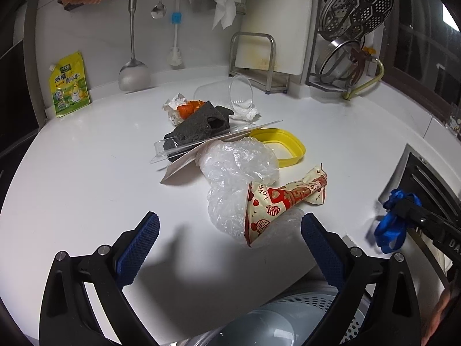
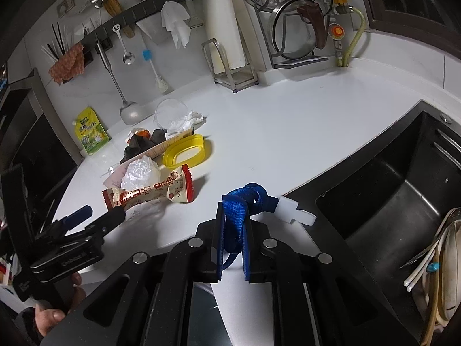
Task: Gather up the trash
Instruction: 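Grasp the red-and-white snack wrapper with the left gripper while the right holds the ribbon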
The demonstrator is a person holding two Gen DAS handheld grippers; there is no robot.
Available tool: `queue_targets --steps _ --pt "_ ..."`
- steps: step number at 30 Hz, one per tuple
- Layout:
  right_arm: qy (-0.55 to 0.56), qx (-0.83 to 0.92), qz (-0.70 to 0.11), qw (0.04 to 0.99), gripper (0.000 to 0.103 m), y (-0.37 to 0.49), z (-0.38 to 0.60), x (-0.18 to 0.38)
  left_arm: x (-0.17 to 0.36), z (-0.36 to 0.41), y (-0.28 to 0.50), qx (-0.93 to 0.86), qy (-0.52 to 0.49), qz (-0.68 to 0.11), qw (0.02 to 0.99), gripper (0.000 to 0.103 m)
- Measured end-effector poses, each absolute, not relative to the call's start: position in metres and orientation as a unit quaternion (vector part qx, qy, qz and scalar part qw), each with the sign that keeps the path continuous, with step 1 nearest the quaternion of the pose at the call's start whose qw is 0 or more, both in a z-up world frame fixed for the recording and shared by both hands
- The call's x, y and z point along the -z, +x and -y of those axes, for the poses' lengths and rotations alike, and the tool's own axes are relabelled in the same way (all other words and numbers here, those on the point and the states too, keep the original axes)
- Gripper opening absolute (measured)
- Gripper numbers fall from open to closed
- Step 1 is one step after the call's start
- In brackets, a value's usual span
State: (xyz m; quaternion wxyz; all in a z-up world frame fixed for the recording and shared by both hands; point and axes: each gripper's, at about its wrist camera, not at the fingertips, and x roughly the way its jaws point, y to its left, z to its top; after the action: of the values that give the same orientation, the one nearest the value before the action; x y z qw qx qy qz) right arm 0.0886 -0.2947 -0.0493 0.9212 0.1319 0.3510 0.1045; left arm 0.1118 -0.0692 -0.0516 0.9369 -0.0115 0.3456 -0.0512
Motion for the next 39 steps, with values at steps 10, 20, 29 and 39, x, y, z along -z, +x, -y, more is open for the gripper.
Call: queue_targets --steps 10,20,29,39 --pt "0.153 -0.129 -0.343 0.918 0.01 0.088 0.295 0.048 0.055 0.085 0.125 0.055 0.009 -0.346 0.937 0.094" --pt "0.155 -0.134 -0.345 0.916 0.01 0.088 0.294 0.049 0.053 0.094 0.124 0.092 0.017 -0.339 0.936 0.056" --pt "0.16 -0.134 -0.346 0.915 0.01 0.088 0.296 0.049 0.048 0.097 0.124 0.116 0.013 -0.34 0.933 0.026" --pt "0.162 -0.132 -0.342 0.916 0.01 0.088 0.298 0.05 0.026 0.086 0.11 0.11 0.006 -0.319 0.941 0.025"
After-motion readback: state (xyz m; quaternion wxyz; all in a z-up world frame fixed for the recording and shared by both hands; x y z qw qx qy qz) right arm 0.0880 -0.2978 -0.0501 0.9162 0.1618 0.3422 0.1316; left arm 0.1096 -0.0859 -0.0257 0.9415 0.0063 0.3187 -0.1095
